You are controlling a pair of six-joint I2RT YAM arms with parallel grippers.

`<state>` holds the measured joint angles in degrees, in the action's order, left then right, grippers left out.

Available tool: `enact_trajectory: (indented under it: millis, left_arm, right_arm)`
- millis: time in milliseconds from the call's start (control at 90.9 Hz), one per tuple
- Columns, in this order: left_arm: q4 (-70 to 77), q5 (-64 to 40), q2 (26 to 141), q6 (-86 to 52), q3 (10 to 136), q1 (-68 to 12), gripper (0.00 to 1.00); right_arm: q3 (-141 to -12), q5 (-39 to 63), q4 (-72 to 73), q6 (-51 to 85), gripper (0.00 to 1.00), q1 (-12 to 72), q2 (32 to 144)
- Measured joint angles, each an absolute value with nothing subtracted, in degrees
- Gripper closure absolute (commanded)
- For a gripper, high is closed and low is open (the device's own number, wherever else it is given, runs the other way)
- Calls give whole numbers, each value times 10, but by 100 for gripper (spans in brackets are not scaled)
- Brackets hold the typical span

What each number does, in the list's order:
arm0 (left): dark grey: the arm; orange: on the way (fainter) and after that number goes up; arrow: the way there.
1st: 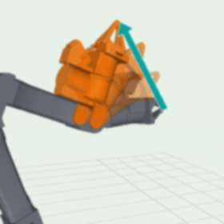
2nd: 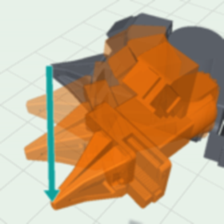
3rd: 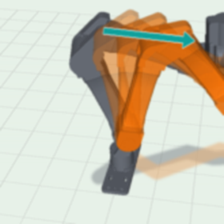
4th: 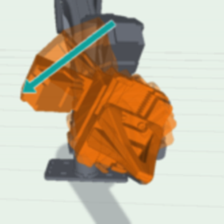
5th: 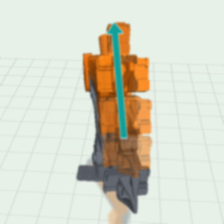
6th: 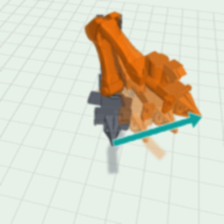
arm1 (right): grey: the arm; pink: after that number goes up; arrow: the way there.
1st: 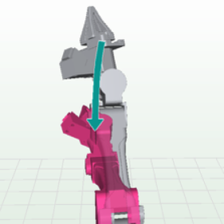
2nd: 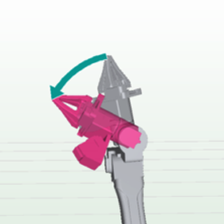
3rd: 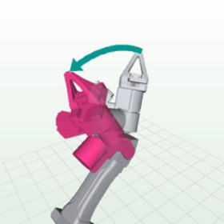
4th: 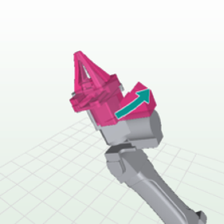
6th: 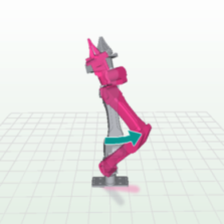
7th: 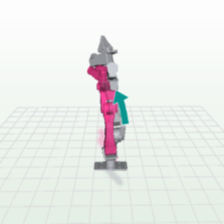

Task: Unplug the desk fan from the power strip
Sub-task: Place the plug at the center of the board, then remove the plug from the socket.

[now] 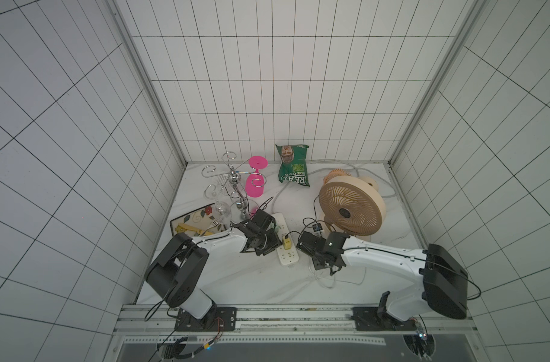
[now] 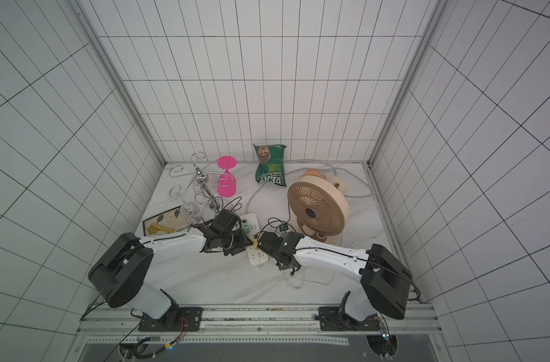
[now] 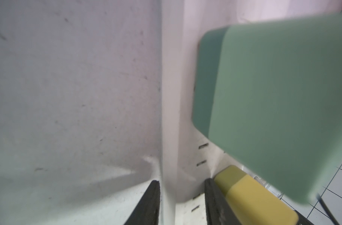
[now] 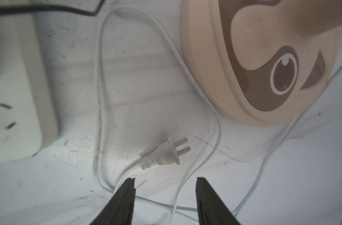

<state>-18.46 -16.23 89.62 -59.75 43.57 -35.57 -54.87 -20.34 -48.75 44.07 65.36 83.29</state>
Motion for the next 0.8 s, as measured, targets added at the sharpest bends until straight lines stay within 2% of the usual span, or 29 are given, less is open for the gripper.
enact_trajectory:
  millis: [176,385,803]
  left_arm:
    - [-195,-149,878,-600,425,-356,52]
    - [-260,-115,826,-602,416,-356,49]
    - [-344,-52,716,-638,418,-328,51]
  right_arm:
    - [-573,-202,-468,420,45,648,774]
    - [-600,-163,-403,387,40,626,765]
    - [-680,-68,-339,370,41,622,916]
